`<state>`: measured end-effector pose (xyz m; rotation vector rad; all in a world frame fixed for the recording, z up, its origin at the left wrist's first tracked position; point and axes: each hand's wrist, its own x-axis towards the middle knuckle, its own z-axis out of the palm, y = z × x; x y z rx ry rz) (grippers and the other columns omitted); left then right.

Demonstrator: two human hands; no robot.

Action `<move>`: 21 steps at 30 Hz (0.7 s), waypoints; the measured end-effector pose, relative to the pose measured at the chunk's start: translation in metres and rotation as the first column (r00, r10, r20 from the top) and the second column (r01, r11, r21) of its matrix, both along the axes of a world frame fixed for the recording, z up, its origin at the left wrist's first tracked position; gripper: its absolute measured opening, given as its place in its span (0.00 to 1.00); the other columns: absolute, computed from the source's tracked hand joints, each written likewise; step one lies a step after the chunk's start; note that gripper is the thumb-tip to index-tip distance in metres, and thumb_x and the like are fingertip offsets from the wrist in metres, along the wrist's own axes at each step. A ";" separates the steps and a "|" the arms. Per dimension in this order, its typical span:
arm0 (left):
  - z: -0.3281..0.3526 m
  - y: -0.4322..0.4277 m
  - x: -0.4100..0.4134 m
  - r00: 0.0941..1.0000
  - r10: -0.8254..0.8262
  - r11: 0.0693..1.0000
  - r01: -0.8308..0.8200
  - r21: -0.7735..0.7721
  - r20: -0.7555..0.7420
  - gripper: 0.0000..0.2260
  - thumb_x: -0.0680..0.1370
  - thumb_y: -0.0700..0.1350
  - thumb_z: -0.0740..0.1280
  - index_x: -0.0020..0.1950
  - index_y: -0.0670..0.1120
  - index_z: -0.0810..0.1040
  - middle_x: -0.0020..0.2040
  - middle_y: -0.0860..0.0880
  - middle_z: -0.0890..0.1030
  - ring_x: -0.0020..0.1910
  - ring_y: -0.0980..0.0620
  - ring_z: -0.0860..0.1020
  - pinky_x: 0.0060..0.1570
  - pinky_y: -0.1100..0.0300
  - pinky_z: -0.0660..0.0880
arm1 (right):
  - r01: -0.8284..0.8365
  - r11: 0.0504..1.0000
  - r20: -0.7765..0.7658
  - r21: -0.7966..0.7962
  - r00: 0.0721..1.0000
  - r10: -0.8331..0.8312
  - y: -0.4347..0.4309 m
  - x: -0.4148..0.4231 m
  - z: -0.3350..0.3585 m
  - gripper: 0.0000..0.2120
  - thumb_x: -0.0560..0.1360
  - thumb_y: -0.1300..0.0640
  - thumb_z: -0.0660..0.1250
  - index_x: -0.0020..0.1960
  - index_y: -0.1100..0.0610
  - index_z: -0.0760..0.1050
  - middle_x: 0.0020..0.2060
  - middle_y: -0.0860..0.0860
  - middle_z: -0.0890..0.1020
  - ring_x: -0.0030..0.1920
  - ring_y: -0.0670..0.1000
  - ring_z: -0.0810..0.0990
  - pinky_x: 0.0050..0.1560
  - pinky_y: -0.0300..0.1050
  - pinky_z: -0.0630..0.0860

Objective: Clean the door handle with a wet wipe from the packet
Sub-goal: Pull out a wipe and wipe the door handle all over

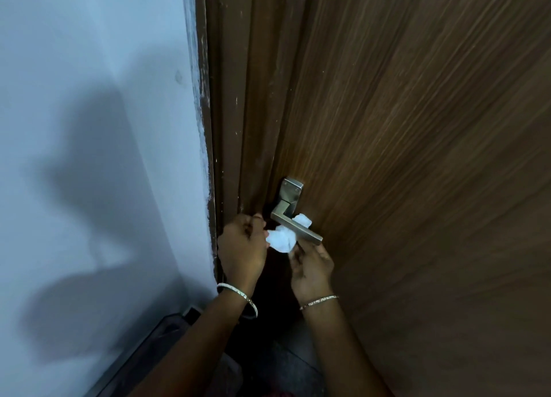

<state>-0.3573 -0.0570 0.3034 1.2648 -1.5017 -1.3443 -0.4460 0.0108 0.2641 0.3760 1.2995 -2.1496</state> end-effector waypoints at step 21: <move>0.012 0.007 0.005 0.675 -0.216 0.606 0.659 -0.445 0.705 0.25 0.78 0.53 0.56 0.73 0.68 0.55 0.46 0.51 0.83 0.42 0.46 0.82 0.40 0.54 0.79 | -0.094 0.941 0.476 -0.325 0.844 0.249 -0.021 -0.022 -0.008 0.05 0.80 0.64 0.63 0.52 0.64 0.77 0.45 0.55 0.82 0.50 0.50 0.81 0.47 0.43 0.82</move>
